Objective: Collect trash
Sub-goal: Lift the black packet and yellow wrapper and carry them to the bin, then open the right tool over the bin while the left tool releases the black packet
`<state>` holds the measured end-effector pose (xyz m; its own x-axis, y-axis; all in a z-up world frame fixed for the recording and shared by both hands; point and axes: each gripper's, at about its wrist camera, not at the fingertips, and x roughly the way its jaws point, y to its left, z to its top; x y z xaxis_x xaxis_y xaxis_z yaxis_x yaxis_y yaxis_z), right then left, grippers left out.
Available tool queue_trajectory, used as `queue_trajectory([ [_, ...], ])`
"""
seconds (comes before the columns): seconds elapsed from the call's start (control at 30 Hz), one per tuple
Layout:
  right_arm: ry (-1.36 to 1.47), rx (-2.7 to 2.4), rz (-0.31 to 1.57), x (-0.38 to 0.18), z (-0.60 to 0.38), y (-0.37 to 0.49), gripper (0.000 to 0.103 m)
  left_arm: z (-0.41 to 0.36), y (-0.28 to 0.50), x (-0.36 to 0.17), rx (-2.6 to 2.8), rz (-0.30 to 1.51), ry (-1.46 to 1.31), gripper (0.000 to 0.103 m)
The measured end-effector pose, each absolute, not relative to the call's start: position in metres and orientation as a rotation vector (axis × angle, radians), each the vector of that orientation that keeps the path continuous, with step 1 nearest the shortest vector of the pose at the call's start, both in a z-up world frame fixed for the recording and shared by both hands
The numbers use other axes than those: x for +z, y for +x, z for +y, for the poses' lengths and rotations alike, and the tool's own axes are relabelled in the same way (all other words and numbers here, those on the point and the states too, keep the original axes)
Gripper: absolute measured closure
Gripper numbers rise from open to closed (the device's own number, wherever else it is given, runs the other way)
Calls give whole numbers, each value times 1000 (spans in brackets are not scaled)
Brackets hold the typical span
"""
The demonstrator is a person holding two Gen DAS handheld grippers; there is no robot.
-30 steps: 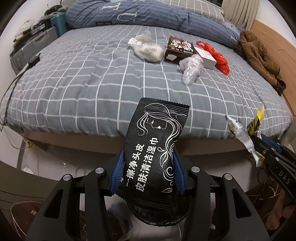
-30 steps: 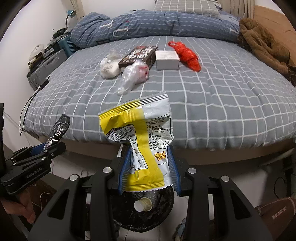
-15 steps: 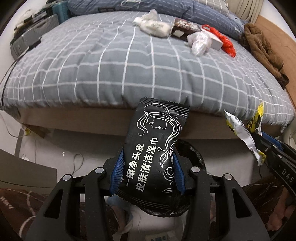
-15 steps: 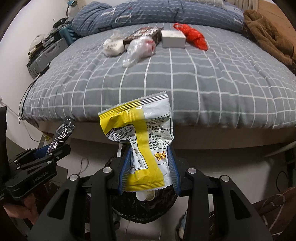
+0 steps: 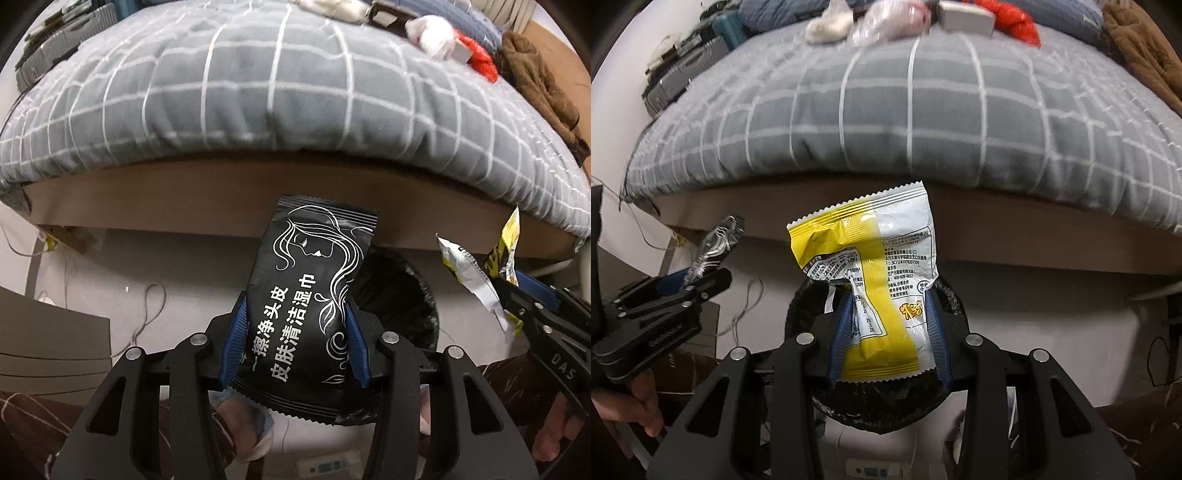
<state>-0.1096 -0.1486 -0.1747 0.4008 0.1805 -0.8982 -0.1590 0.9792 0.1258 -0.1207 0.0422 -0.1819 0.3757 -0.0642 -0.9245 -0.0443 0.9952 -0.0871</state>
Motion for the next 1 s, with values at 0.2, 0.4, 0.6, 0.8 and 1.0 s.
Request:
queue_trajectory([
  [0.2, 5, 232, 1205, -202, -139, -109, 65, 53, -125, -198, 9, 1220, -112, 56],
  [0.4, -25, 255, 1216, -211, -124, -109, 52, 58, -129, -205, 18, 1231, -121, 56],
  [0.6, -27, 245, 1218, -217, -128, -108, 43, 51, -122, -209, 2, 1243, -125, 56],
  [0.8, -32, 220, 1226, -222, -138, -107, 30, 48, -115, -218, -15, 1250, -121, 56],
  [1.0, -7, 187, 1223, -223, -162, -107, 20, 35, -108, -224, -37, 1247, -121, 56],
])
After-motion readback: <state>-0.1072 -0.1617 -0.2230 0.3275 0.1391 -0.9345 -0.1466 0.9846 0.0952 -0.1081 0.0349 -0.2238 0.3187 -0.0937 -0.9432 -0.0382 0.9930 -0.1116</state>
